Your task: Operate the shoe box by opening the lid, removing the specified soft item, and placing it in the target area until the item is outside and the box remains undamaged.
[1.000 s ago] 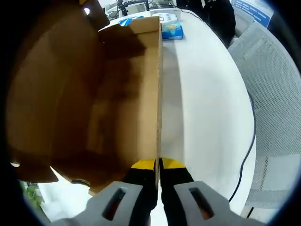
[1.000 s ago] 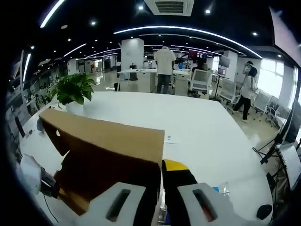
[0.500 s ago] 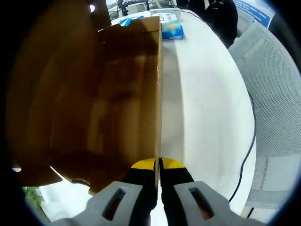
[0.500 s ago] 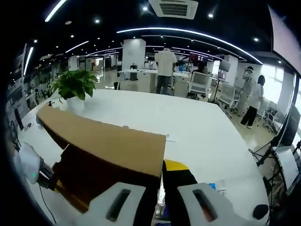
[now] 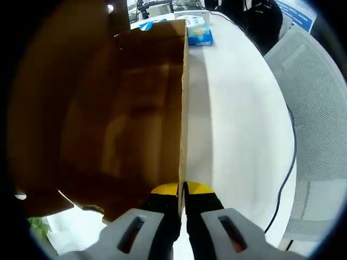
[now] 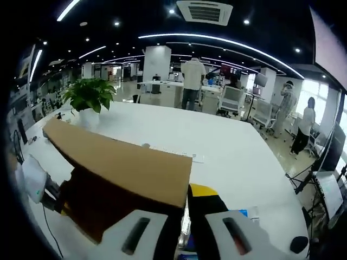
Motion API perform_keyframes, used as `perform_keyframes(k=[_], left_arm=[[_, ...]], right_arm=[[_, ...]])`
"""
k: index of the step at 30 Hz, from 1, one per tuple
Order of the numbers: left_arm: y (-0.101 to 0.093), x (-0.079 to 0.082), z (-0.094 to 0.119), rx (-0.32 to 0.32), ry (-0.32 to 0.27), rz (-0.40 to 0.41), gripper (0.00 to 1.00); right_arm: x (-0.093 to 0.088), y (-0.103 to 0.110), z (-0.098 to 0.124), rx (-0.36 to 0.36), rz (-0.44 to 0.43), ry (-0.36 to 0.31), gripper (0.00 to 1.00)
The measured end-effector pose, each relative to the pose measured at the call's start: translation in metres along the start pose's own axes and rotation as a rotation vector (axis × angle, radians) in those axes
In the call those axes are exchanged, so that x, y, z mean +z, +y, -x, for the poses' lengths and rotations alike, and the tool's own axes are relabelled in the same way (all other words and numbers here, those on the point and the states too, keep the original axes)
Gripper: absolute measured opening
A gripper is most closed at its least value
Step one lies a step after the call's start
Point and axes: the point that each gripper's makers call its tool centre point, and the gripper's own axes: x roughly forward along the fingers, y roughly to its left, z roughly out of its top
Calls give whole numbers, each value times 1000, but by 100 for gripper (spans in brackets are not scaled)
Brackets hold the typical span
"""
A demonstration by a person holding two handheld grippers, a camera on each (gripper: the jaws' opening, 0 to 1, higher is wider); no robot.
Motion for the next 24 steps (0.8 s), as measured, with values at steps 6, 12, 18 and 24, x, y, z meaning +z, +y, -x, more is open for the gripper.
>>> perform_keyframes(k=[6, 12, 18, 24], left_arm=[[0, 0, 0, -2, 1, 0, 1], [1, 1, 0, 30, -13, 9, 3], [4, 1, 1, 59, -23, 27, 6], [6, 4, 4, 48, -90, 74, 7]], right_arm=[[-1, -3, -5, -5, 11, -16, 0], [-3, -6, -8, -20, 1, -25, 0], [-7, -6, -7, -26, -1, -38, 0], [-7, -5, -8, -24, 7, -40, 0]])
